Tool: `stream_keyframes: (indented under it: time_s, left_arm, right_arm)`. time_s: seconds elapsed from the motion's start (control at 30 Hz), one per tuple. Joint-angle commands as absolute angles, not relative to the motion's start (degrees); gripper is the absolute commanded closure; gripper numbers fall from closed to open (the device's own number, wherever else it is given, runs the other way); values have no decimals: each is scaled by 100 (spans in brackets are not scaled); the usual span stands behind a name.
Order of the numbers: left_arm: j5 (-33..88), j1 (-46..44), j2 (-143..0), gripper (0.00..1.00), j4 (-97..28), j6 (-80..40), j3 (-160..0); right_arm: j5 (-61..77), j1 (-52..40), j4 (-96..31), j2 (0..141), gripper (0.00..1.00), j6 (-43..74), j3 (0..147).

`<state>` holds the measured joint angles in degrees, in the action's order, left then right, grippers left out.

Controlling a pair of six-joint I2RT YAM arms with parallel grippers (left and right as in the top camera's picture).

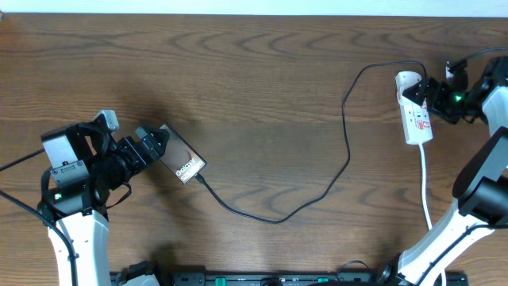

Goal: Plug charger to phone and switch on socket

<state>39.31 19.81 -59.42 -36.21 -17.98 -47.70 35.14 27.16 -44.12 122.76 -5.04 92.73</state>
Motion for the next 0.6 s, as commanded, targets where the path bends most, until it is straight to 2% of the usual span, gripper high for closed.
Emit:
stream_keyframes:
  time_s: [0.0, 0.57]
  left_arm:
    - [3983, 1990, -5953, 2, -3647, -1715, -4757]
    - [3981, 1990, -5953, 2, -3721, -1608, -4727]
  right_arm:
    - [3612, 2515, -4394, 12302, 1, -676, 9413]
    - [3461, 2412, -4320, 12403, 1, -694, 9413]
